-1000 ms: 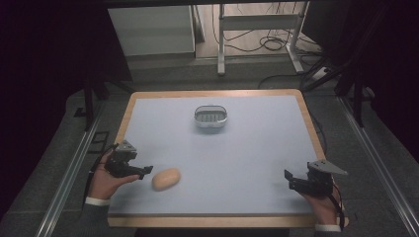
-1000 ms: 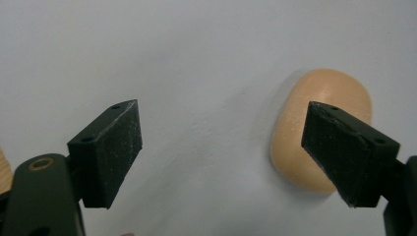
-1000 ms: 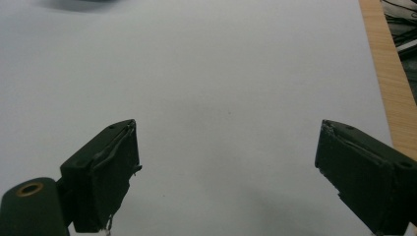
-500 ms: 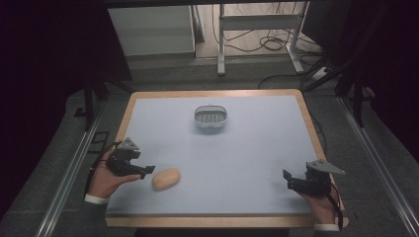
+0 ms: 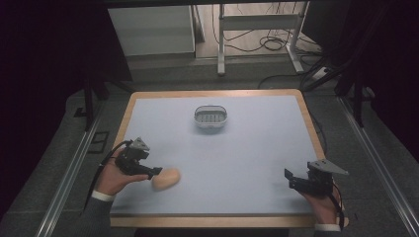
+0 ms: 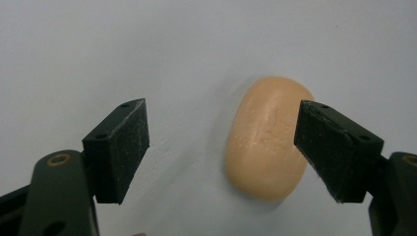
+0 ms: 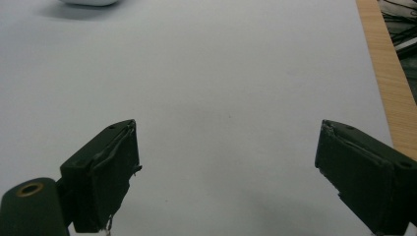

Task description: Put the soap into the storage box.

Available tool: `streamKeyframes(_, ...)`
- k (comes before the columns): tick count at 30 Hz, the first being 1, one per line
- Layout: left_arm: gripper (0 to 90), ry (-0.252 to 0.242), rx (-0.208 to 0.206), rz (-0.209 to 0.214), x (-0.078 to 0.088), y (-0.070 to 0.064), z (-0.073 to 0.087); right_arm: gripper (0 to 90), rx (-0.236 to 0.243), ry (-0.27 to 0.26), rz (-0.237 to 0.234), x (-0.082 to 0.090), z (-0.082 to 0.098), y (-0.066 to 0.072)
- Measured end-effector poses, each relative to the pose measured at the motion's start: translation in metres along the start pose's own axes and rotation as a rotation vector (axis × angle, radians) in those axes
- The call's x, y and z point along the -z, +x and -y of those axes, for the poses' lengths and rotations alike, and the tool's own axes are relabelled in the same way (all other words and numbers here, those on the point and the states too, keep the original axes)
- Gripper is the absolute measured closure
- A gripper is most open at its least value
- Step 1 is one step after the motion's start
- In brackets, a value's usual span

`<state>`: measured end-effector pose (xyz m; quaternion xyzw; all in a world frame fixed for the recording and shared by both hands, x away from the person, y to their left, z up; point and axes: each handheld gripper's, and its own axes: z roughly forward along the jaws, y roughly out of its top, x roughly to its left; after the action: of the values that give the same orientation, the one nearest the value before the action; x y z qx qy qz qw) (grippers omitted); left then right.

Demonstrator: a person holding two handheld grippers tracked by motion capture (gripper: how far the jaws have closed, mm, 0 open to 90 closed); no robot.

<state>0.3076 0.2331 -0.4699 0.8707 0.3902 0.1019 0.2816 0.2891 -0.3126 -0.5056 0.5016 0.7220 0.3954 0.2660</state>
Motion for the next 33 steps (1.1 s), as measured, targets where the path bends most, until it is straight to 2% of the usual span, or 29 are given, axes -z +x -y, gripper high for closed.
streamKeyframes(13, 21.6, 0.079, -0.068, 0.035, -0.017, -0.016, -0.001, 9.3, 0.016, 0.021, 0.012, -0.002, 0.001, 0.001)
streamKeyframes(33, 20.7, 0.186, -0.139, 0.064, -0.048, -0.031, 0.000, 9.3, 0.026, 0.035, 0.023, -0.004, 0.003, 0.001)
